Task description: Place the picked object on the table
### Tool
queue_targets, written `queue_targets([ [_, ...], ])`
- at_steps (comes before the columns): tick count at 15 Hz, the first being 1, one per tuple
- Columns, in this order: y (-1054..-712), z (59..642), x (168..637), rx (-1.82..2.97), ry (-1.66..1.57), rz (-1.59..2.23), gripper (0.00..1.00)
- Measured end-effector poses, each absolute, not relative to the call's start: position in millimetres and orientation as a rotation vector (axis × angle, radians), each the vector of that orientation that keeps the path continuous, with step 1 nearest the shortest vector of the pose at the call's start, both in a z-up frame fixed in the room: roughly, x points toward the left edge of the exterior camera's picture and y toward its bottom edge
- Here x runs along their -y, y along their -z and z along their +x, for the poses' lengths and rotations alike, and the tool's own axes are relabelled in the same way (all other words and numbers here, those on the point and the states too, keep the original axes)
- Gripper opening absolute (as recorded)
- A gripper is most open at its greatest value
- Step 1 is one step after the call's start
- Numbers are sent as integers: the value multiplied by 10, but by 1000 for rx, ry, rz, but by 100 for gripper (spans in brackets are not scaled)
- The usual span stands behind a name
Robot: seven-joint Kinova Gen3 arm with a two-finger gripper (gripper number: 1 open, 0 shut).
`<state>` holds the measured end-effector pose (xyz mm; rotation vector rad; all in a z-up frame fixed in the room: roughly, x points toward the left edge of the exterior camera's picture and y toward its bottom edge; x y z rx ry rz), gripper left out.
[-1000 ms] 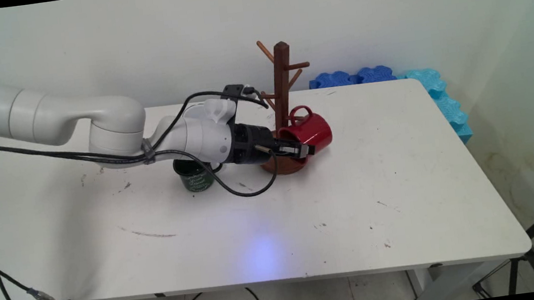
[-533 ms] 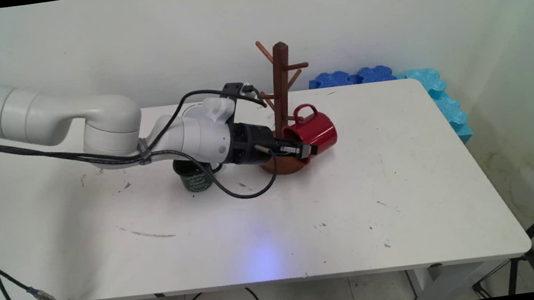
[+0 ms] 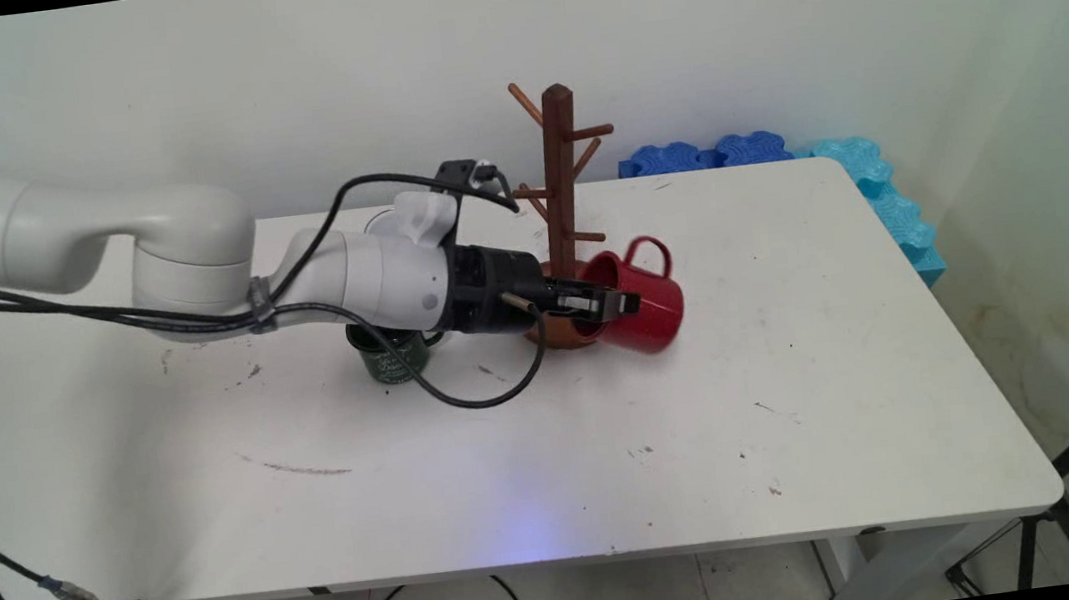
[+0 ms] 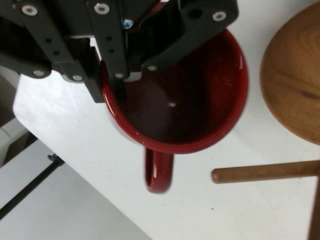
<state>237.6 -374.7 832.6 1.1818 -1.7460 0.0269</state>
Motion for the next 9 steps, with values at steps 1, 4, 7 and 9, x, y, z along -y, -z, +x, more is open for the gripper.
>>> queue_targets([
  [1,-8359,2381,3713,1746,-23,1177,0],
  [4,-8453,2407,3620,1745,-13,1162,0],
  [7,-8540,2458,3528,1747,-8,1146,0],
  [9,-8590,2499,3477,1751,-7,1136,0],
])
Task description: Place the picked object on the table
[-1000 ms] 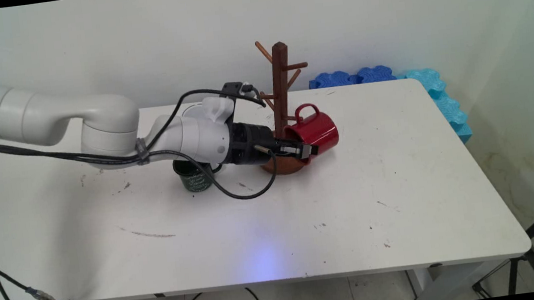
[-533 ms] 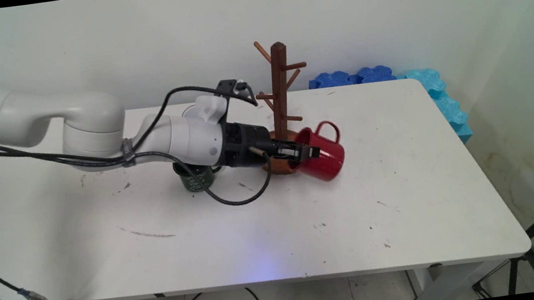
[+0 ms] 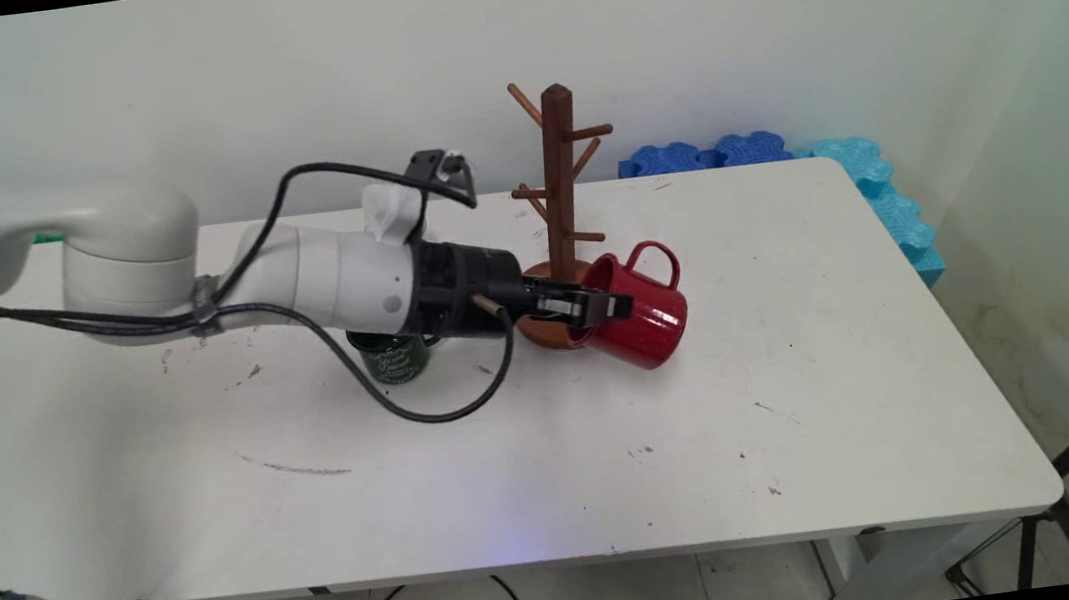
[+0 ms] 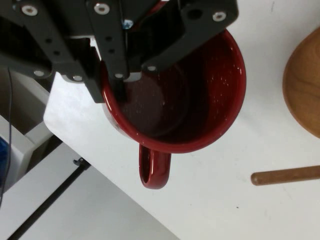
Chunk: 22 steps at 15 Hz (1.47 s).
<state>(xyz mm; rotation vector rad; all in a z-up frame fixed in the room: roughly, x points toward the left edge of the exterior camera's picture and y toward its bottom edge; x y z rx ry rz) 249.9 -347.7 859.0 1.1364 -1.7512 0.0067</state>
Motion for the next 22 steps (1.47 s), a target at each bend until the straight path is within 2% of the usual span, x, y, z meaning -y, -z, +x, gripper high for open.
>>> queue_targets([
  [7,-8796,2688,3331,1807,-41,1076,0],
  [22,-8999,3207,3178,1943,-118,1047,0],
])
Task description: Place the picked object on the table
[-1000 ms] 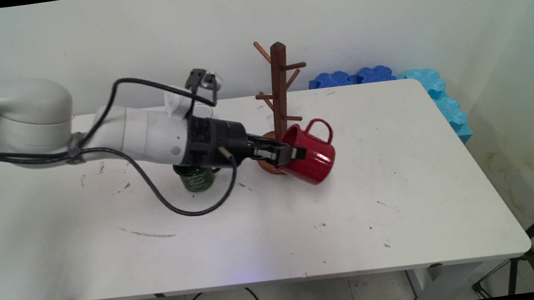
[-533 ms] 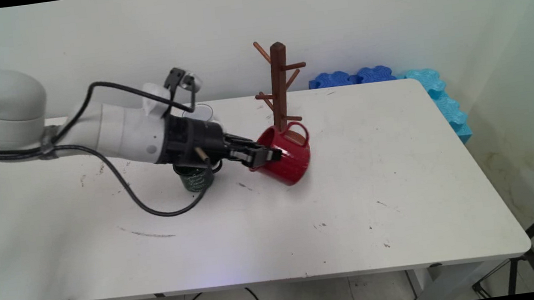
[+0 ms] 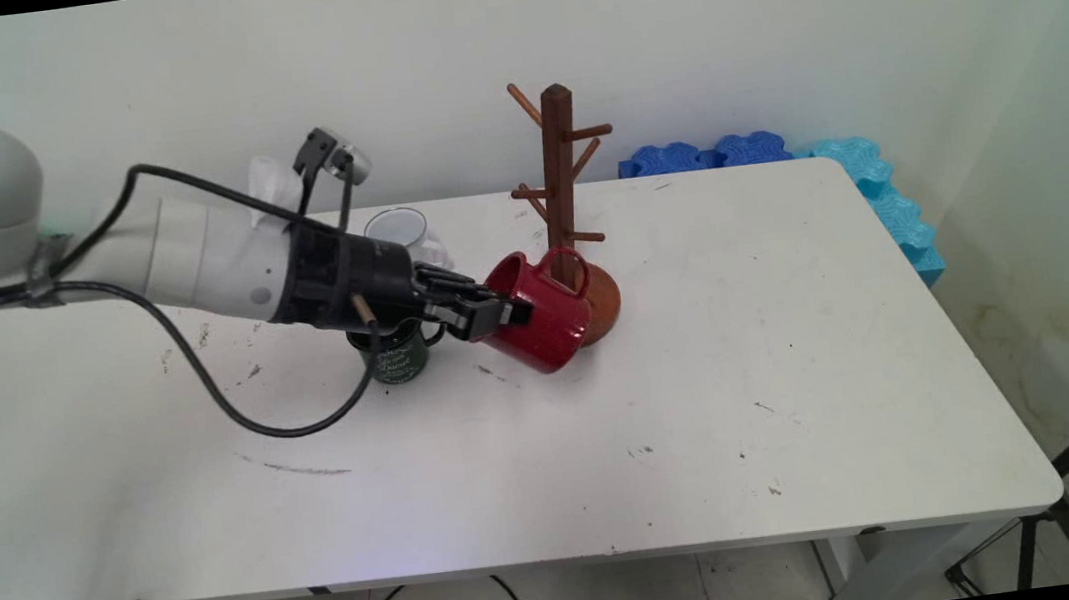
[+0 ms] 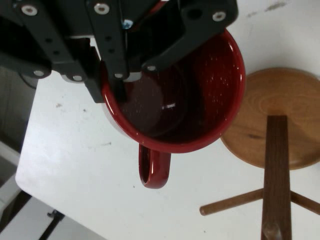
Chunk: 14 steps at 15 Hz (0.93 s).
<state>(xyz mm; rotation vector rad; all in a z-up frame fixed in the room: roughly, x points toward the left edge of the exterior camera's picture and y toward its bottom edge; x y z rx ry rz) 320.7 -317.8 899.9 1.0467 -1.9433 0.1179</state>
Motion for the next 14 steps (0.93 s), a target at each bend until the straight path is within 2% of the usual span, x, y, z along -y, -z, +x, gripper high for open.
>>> queue_targets([
  [14,-9337,3661,2852,2224,-176,918,0],
])
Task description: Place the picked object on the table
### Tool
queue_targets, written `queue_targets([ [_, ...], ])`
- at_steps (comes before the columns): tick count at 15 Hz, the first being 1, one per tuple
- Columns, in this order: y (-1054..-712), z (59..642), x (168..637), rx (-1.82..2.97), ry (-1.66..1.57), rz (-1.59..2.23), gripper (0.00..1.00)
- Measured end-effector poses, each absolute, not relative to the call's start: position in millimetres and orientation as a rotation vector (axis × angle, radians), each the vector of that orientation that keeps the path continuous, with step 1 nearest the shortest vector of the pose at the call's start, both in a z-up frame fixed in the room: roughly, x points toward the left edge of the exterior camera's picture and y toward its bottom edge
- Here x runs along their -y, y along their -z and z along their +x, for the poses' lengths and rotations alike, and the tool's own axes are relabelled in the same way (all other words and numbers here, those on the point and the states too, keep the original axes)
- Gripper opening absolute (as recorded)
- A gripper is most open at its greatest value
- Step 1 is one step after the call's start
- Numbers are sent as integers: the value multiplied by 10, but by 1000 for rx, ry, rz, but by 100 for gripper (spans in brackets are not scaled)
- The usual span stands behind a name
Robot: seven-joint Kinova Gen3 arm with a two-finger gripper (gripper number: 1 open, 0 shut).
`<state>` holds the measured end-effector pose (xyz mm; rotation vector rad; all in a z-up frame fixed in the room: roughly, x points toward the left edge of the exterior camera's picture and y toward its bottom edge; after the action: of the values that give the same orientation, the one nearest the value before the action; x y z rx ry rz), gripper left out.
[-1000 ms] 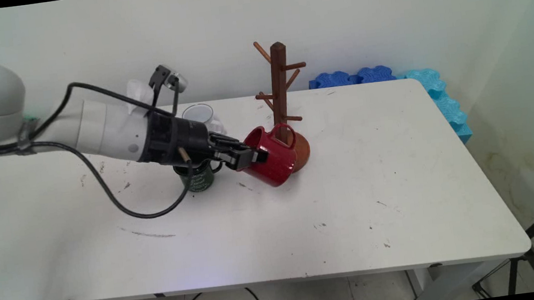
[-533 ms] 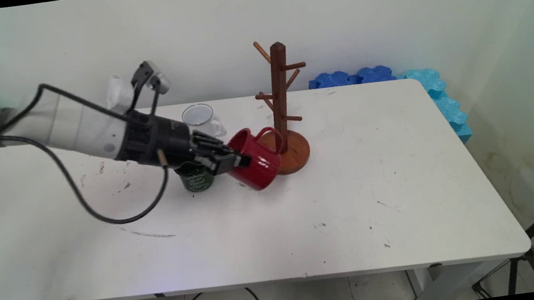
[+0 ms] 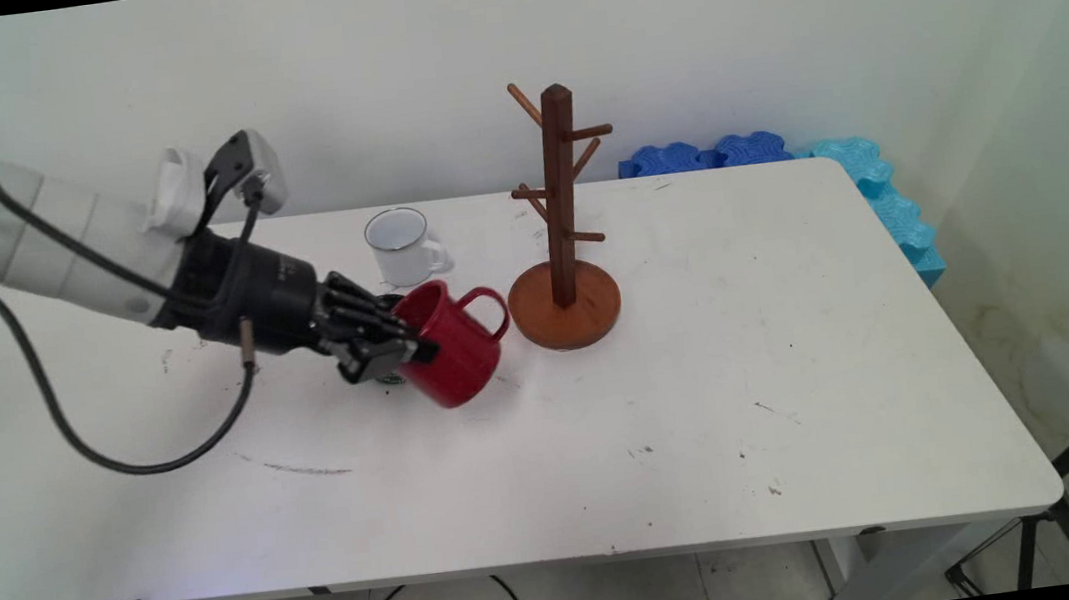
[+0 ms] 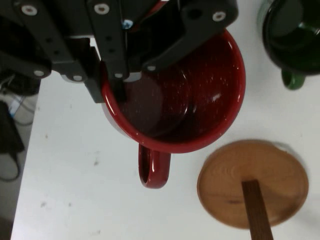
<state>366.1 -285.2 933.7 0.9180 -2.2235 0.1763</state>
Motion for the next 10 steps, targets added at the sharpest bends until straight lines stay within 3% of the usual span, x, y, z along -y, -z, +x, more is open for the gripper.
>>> queue_targets([
  [10,-9281,3847,2802,2423,-218,853,0],
])
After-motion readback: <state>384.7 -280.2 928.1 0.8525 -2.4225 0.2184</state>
